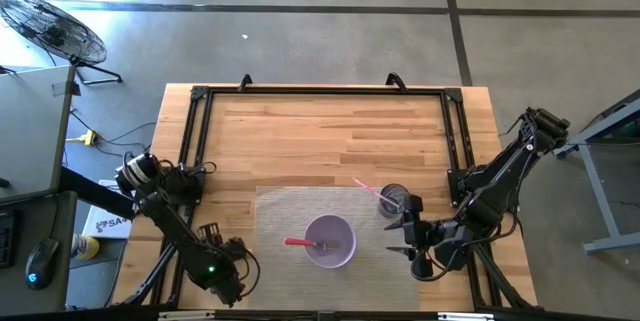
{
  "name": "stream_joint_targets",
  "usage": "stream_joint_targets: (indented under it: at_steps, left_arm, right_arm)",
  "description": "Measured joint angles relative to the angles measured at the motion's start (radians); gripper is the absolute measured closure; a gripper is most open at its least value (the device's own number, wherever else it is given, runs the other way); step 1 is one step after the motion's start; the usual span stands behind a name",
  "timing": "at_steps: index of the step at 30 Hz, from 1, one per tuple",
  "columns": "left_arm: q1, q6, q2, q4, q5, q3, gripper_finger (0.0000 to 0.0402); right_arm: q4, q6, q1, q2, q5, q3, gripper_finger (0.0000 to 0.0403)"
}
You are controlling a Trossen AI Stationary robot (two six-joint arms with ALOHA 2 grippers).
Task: Pick & Place Utensil
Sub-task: Put the yellow spoon into the purple bowl on the gray mat
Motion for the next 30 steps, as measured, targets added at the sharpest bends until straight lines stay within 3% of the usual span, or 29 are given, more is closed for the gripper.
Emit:
stream_joint_targets:
  at_steps: [14,17,26,30]
  left_arm:
    - [0.000,0.071,-0.007,0.159,-0.028,-0.119,0.0192]
    - [0.000,0.122,-0.006,0.177,-0.033,-0.120,0.0223]
    - [-0.001,0.233,-0.004,0.217,-0.050,-0.121,0.0366]
    - [-0.001,0.245,-0.004,0.221,-0.052,-0.122,0.0368]
  right_arm:
    - [-0.002,-0.010,0.000,0.000,0.021,0.000,0.0194]
    - [-0.002,-0.011,0.000,0.000,0.024,0.000,0.0194]
    - [-0.002,-0.011,0.000,0.000,0.028,0.000,0.0194]
    - [-0.002,-0.011,0.000,0.000,0.028,0.000,0.0194]
